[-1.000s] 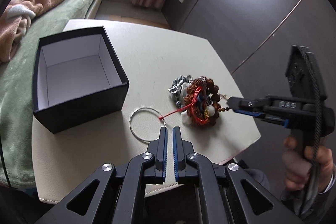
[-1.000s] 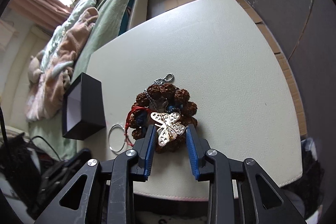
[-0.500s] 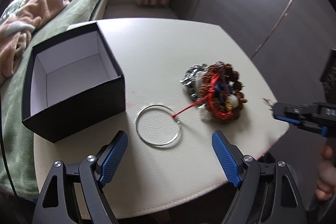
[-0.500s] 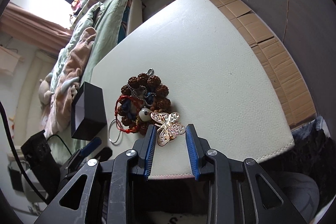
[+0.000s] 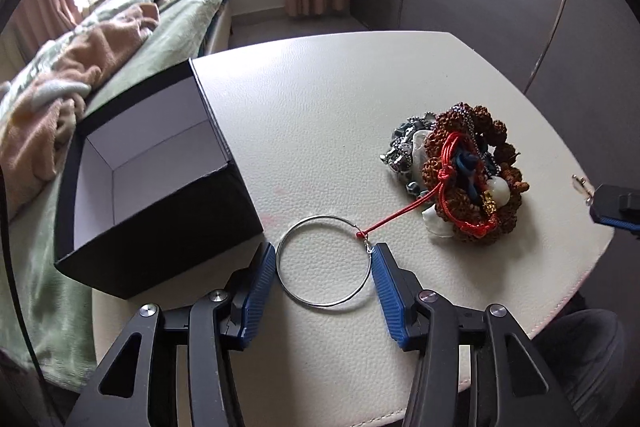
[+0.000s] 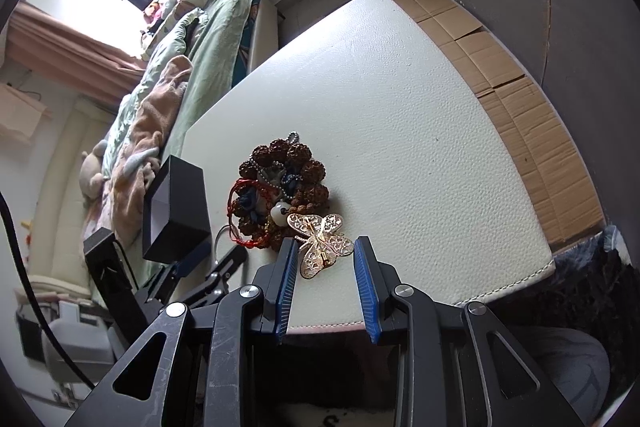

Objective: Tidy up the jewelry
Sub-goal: 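Grasp the silver hoop earring with the left gripper while the right grasps the gold butterfly brooch, then carry the hoop and butterfly brooch into the black box and release both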

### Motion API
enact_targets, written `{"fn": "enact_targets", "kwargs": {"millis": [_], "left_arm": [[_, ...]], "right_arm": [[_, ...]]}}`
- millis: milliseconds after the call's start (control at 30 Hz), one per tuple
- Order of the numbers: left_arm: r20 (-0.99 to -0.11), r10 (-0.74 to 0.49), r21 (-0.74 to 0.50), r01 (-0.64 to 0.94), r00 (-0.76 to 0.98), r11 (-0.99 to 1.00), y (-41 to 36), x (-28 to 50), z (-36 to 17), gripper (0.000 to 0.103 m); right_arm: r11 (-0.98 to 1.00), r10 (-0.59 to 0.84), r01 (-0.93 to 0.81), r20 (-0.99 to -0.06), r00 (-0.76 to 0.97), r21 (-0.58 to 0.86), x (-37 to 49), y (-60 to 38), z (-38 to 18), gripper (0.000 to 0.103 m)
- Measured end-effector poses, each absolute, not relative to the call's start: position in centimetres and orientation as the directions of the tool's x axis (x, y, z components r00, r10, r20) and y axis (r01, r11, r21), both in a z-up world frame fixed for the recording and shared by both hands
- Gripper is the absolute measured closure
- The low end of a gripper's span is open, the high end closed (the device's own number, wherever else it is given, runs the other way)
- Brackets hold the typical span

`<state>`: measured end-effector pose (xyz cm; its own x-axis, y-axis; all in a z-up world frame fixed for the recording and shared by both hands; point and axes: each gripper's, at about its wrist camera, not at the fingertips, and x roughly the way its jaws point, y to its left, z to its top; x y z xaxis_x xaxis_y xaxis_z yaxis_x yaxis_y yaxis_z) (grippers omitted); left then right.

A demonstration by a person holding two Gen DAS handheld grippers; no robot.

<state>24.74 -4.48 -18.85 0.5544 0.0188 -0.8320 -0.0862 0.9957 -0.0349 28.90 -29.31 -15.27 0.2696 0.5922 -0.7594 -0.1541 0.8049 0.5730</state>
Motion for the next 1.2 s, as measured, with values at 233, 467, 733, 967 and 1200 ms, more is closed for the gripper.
{"fn": "enact_targets", "kwargs": {"millis": [233, 467, 733, 967, 1200], "left_arm": [[-0.817, -0.09, -0.166, -0.082, 0.57, 0.983, -3.2, 23.7, -18.0, 0.053], [-0.77, -0.145, -0.237, -0.068, 0.621, 0.969, -1.9, 21.9, -15.1, 0.053], [-0.701, -0.171, -0.293, -0.062, 0.692, 0.954, 0.6, 20.3, -10.8, 0.053], [-0.66, -0.146, -0.316, -0.096, 0.737, 0.944, 4.0, 19.4, -8.6, 0.053], [-0.652, -0.106, -0.335, -0.16, 0.751, 0.929, 8.1, 19.0, -8.2, 0.053]], "right_arm": [[0.798, 0.602, -0.174, -0.752, 0.27, 0.577, 28.5, -28.6, -14.6, 0.073], [0.787, 0.617, -0.223, -0.741, 0.266, 0.576, 28.0, -26.0, -13.2, 0.073], [0.767, 0.638, -0.281, -0.729, 0.248, 0.576, 27.8, -22.2, -11.7, 0.073], [0.747, 0.656, -0.326, -0.721, 0.223, 0.579, 27.9, -18.6, -10.6, 0.073], [0.715, 0.681, -0.379, -0.708, 0.186, 0.587, 28.3, -14.2, -9.6, 0.073]]}}
